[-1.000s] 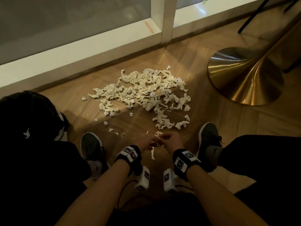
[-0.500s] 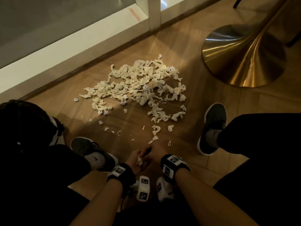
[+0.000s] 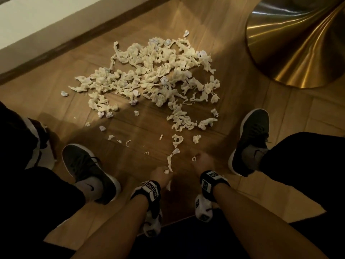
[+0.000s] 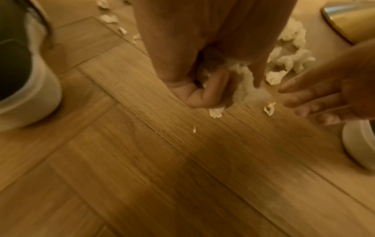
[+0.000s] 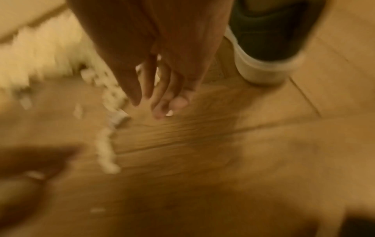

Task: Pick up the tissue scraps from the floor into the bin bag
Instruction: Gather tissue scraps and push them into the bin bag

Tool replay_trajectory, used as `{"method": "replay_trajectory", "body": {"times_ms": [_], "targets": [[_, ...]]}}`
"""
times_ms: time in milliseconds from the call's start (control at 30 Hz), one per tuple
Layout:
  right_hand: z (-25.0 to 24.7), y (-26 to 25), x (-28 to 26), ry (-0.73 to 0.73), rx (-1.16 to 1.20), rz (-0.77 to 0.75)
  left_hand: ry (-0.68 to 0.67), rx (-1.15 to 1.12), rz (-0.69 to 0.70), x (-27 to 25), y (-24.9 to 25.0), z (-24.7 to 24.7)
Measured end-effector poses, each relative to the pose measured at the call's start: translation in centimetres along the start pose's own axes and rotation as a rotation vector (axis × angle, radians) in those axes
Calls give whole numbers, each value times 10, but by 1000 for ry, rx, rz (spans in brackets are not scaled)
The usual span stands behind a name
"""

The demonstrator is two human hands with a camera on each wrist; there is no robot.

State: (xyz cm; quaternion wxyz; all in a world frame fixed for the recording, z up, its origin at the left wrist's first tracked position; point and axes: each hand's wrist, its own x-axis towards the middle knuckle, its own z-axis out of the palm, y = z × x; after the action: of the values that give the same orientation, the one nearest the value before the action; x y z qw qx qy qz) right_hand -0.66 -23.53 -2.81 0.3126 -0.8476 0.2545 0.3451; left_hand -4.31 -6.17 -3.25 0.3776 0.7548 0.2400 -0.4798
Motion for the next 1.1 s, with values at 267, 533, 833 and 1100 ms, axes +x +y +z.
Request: {"method": "replay_trajectory", "body": {"times_ms": [267,533,833,1100], "targets": [[17,-13,35,-72,-256,-76,-80,27,-85,20,-27,-10],[54,-46,20,-302,-398,-393,-25,22,-138,17,-47,-9],[38,-57,41,-406,-709,-457,5,-107,-41,19,-35,-22],[15,-42,52,25,-457,-591,19,-102,-48,19,-37,-16]]}}
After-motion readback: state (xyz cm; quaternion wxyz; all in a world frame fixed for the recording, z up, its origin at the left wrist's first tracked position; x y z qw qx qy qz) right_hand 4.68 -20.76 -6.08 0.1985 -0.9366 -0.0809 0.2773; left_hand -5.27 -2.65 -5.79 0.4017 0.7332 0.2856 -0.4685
